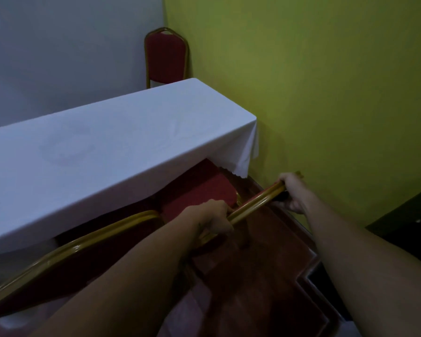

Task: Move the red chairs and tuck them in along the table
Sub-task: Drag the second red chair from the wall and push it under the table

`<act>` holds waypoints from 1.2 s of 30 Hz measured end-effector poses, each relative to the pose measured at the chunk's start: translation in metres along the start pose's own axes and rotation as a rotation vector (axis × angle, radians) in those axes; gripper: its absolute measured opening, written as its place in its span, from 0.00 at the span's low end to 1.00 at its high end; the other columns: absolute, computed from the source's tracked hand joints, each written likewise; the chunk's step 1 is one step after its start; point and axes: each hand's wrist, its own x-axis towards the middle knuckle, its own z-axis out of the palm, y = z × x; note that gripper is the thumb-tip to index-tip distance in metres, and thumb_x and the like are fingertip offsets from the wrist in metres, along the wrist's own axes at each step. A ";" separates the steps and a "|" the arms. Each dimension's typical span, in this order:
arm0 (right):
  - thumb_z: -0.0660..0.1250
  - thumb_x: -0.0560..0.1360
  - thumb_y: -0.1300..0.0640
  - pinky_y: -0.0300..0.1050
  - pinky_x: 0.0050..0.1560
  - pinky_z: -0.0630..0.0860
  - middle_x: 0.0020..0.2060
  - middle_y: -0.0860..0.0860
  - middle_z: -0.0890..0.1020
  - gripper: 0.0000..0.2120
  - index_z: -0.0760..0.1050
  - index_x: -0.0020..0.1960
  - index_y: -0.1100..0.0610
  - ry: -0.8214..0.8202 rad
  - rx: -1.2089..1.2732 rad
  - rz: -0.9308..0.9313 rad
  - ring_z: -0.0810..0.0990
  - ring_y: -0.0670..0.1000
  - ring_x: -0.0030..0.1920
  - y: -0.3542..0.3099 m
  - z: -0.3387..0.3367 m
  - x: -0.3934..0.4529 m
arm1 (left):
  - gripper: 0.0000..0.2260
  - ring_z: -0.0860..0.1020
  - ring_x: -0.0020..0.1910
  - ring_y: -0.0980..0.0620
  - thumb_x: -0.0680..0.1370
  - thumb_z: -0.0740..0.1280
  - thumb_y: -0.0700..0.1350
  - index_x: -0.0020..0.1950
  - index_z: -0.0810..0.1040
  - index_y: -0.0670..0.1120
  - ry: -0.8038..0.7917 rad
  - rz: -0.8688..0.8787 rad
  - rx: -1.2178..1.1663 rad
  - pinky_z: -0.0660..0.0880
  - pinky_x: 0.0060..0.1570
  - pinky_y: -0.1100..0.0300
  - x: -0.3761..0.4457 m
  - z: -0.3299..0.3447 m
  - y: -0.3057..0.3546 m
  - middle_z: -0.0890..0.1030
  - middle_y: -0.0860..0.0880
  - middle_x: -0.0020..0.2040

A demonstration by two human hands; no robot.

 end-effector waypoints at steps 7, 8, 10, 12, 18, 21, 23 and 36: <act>0.63 0.77 0.57 0.52 0.26 0.83 0.40 0.57 0.79 0.05 0.72 0.46 0.59 -0.116 0.009 -0.036 0.81 0.55 0.41 -0.023 0.034 0.031 | 0.23 0.79 0.46 0.51 0.74 0.68 0.43 0.69 0.76 0.55 0.150 -0.136 -0.085 0.78 0.48 0.54 0.015 -0.019 -0.016 0.78 0.51 0.48; 0.63 0.77 0.57 0.53 0.25 0.83 0.41 0.58 0.80 0.05 0.72 0.48 0.60 -0.123 0.020 -0.043 0.81 0.56 0.42 -0.026 0.040 0.035 | 0.23 0.80 0.47 0.49 0.74 0.68 0.43 0.69 0.76 0.55 0.174 -0.158 -0.099 0.80 0.50 0.53 0.017 -0.021 -0.017 0.78 0.50 0.49; 0.65 0.73 0.57 0.55 0.25 0.82 0.48 0.60 0.79 0.11 0.72 0.54 0.59 -0.120 0.049 -0.057 0.82 0.57 0.48 -0.029 0.049 0.044 | 0.23 0.79 0.50 0.46 0.74 0.67 0.42 0.68 0.75 0.54 0.212 -0.190 -0.125 0.80 0.55 0.49 0.021 -0.024 -0.020 0.78 0.48 0.53; 0.65 0.72 0.58 0.57 0.26 0.83 0.50 0.61 0.78 0.15 0.71 0.58 0.59 -0.105 0.083 -0.069 0.81 0.58 0.50 -0.032 0.056 0.049 | 0.22 0.79 0.51 0.45 0.74 0.66 0.41 0.68 0.75 0.52 0.240 -0.203 -0.136 0.80 0.56 0.47 0.025 -0.024 -0.022 0.77 0.46 0.54; 0.64 0.76 0.60 0.55 0.27 0.83 0.44 0.59 0.77 0.08 0.69 0.54 0.60 -0.073 0.128 -0.082 0.79 0.54 0.41 -0.035 0.060 0.056 | 0.21 0.79 0.51 0.43 0.74 0.66 0.40 0.66 0.76 0.52 0.260 -0.214 -0.136 0.80 0.56 0.45 0.038 -0.026 -0.023 0.78 0.45 0.54; 0.67 0.78 0.57 0.57 0.27 0.84 0.54 0.60 0.77 0.12 0.70 0.58 0.60 -0.096 0.112 -0.086 0.80 0.55 0.46 -0.040 0.060 0.062 | 0.19 0.79 0.50 0.45 0.74 0.66 0.40 0.64 0.76 0.51 0.283 -0.228 -0.115 0.80 0.54 0.48 0.039 -0.029 -0.024 0.77 0.46 0.53; 0.70 0.77 0.50 0.58 0.25 0.83 0.65 0.60 0.75 0.24 0.70 0.68 0.61 -0.130 0.111 -0.076 0.80 0.59 0.58 -0.038 0.058 0.067 | 0.16 0.78 0.47 0.47 0.74 0.67 0.40 0.60 0.77 0.51 0.316 -0.228 -0.065 0.80 0.48 0.52 0.034 -0.029 -0.024 0.77 0.47 0.52; 0.67 0.74 0.53 0.60 0.74 0.62 0.78 0.65 0.57 0.40 0.54 0.80 0.61 0.103 -0.743 -0.489 0.58 0.67 0.78 -0.063 0.107 -0.040 | 0.17 0.81 0.58 0.49 0.75 0.65 0.41 0.63 0.82 0.48 0.554 -0.234 -0.143 0.76 0.61 0.57 -0.077 -0.059 -0.073 0.84 0.48 0.60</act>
